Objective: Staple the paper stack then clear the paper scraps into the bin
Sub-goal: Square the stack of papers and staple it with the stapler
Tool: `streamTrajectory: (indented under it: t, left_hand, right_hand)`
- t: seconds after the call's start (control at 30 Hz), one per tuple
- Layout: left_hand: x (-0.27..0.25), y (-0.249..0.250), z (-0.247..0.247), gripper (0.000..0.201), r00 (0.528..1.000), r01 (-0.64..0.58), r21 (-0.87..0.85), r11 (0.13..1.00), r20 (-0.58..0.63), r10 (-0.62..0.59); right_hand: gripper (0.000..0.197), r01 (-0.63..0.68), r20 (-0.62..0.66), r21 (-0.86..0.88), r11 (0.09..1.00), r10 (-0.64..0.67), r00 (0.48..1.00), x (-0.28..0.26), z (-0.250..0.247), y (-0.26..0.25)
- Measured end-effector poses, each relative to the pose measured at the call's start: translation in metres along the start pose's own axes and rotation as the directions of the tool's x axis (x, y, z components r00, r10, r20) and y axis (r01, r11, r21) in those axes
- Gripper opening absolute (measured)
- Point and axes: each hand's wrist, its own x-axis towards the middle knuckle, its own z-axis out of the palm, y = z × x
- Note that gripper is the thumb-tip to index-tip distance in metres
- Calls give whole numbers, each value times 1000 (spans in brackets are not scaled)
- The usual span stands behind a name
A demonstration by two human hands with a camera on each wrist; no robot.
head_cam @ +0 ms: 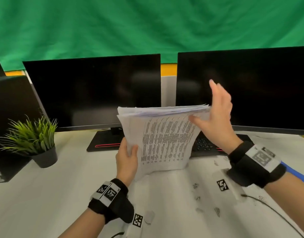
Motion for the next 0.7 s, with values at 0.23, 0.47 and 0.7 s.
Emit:
streamTrajectory:
  t: [0.23,0.47,0.7]
  left_hand:
    - [10,62,11,13,882,-470,302,829,139,450]
    - [31,69,-11,55,882,-288,656,698,-104,460]
    - [14,32,-15,28,990,120,-77,990,86,-113]
  right_hand:
    - [14,123,356,-183,975,-51,933,38,-38,-52]
    - [32,-384,355,418,823,241,903,16,-42,-1]
    - [36,-678,588,538,502,352,728,-40,8,58]
